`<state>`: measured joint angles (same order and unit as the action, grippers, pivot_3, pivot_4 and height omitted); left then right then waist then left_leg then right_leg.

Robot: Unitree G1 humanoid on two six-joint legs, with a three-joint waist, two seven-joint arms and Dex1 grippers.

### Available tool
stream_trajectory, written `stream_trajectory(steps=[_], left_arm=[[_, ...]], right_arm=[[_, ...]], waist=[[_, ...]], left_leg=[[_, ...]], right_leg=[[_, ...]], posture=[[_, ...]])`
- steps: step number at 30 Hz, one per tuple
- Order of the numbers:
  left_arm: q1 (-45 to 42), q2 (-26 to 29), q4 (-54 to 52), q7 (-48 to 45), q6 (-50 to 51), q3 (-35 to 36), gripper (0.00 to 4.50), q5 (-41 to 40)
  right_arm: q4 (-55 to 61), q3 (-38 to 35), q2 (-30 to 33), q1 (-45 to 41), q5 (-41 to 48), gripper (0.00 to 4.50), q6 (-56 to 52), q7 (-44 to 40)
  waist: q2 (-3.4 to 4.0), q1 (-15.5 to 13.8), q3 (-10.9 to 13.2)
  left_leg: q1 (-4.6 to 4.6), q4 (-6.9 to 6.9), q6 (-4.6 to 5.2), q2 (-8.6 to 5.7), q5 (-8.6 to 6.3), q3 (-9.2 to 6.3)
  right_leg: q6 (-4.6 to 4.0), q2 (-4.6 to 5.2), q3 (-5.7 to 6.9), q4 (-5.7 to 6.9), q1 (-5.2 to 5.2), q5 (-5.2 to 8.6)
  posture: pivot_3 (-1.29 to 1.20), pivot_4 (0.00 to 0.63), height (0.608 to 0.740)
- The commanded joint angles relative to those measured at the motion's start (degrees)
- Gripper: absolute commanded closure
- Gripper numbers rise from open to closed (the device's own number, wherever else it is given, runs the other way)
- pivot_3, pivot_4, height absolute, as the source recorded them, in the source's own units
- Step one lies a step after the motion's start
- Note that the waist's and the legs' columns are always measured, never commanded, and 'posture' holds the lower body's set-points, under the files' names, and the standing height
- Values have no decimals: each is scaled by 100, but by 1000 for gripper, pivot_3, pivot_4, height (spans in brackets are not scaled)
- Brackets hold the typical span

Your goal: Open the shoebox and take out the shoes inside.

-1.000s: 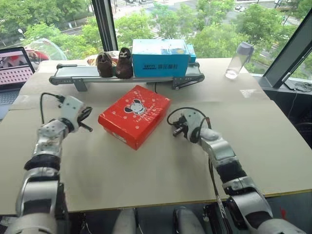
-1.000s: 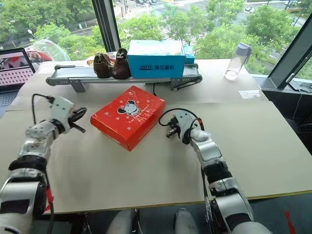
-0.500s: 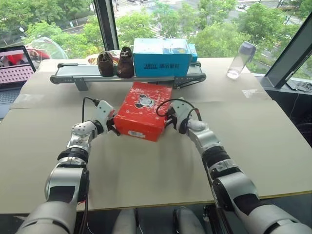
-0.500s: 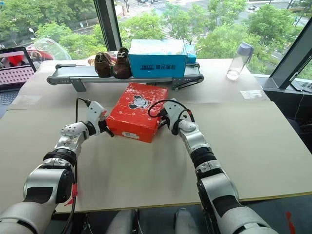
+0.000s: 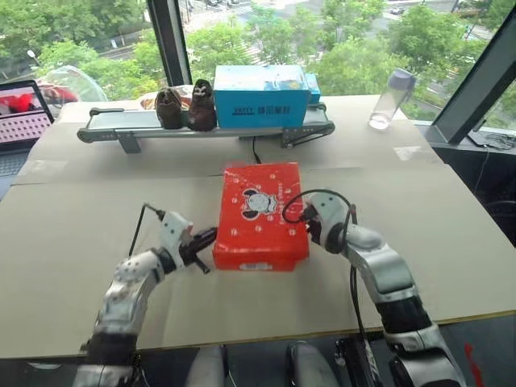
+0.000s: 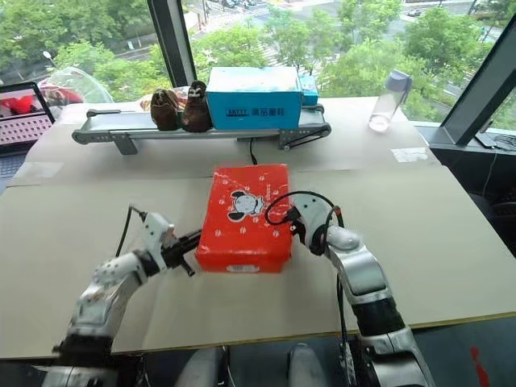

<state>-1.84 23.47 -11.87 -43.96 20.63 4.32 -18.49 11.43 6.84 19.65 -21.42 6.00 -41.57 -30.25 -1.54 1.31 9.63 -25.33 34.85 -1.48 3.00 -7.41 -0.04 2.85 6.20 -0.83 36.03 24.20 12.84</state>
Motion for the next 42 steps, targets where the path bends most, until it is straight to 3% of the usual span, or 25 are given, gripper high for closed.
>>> stream_trajectory(steps=[1, 5, 10, 11, 13, 18, 24, 25, 34, 37, 42], left_arm=[[465, 87, -1019, 245, 529, 111, 4432, -372], [542, 253, -992, 309, 593, 270, 4432, -407], [-69, 742, -150, 113, 329, 708, 4432, -425], [-196, 871, -13, 27, 284, 830, 4178, -470], [-458, 1167, 185, -214, 325, 1167, 3859, -744], [-813, 2072, 159, -1072, 578, 1573, 2069, -1281], [-1378, 3219, -243, -1911, 1487, 1715, 17, -2221], [-1494, 3342, -271, -1954, 1595, 1721, 0, -2315], [-2083, 5079, -604, -2821, 2776, 2015, 0, -3155], [-2163, 5430, -614, -2952, 3081, 2170, 0, -3381], [-2218, 5802, -740, -3104, 3359, 2427, 0, -3597]], right_arm=[[618, -177, 177, 255, 179, 4493, -275, -8], [333, -278, 424, 423, 126, 4493, -66, -22], [-196, -594, 819, 291, 215, 4493, 320, -219], [-225, -664, 934, 282, 265, 4500, 443, -339], [-256, -953, 1154, 242, 444, 3945, 607, -514], [-490, -1455, 1657, 164, 772, 2254, 907, -1006], [-560, -1124, 1777, 193, 974, 275, 1244, -1693], [-574, -1056, 1771, 194, 984, 52, 1272, -1762], [-863, -204, 1708, -105, 788, 52, 1539, -2352], [-858, -99, 1681, -332, 879, 760, 1466, -2535], [-924, 93, 1472, -980, 1074, 2544, 1326, -2870]], waist=[[0, -27, 0], [0, -56, 0], [-1, -66, 0], [-1, -68, 0], [-3, -66, 1], [-8, -49, 4], [-13, -47, 7], [-16, -45, 10], [-30, -28, 24], [-24, -34, 29], [-37, -12, 41]], left_leg=[[3, 0, -21, 1, -13, 0], [10, 7, -44, 1, -28, 0], [9, 17, -45, -3, -28, 0], [8, 18, -45, -3, -28, 0], [2, 19, -42, -4, -26, 1], [-23, 6, 1, -5, 1, 1], [-18, -11, -7, -4, -9, 0], [-19, -8, -7, -3, -9, 0], [-16, 11, -8, -2, -9, 3], [-16, 7, -8, -2, -9, 3], [-16, 6, -8, 0, -9, 4]], right_leg=[[-10, 0, 1, 1, 2, 3], [-13, 1, 2, -8, -3, 1], [-13, 3, 2, -22, 0, 0], [-12, 3, 1, -21, -3, -1], [-10, 3, -1, -20, -10, -2], [17, 1, -1, -18, 3, 8], [31, -2, -2, -15, 4, 28], [31, -2, -2, -13, 4, 28], [-4, -2, -8, -10, 5, 36], [-5, -2, -8, -9, 6, 36], [-7, -3, -6, -5, 8, 37]], posture=[[0, 150, 740], [0, 150, 740], [0, 150, 740], [0, 150, 740], [0, 150, 740], [0, 150, 740], [0, 150, 740], [0, 150, 740], [0, 150, 740], [0, 150, 740], [0, 150, 740]])
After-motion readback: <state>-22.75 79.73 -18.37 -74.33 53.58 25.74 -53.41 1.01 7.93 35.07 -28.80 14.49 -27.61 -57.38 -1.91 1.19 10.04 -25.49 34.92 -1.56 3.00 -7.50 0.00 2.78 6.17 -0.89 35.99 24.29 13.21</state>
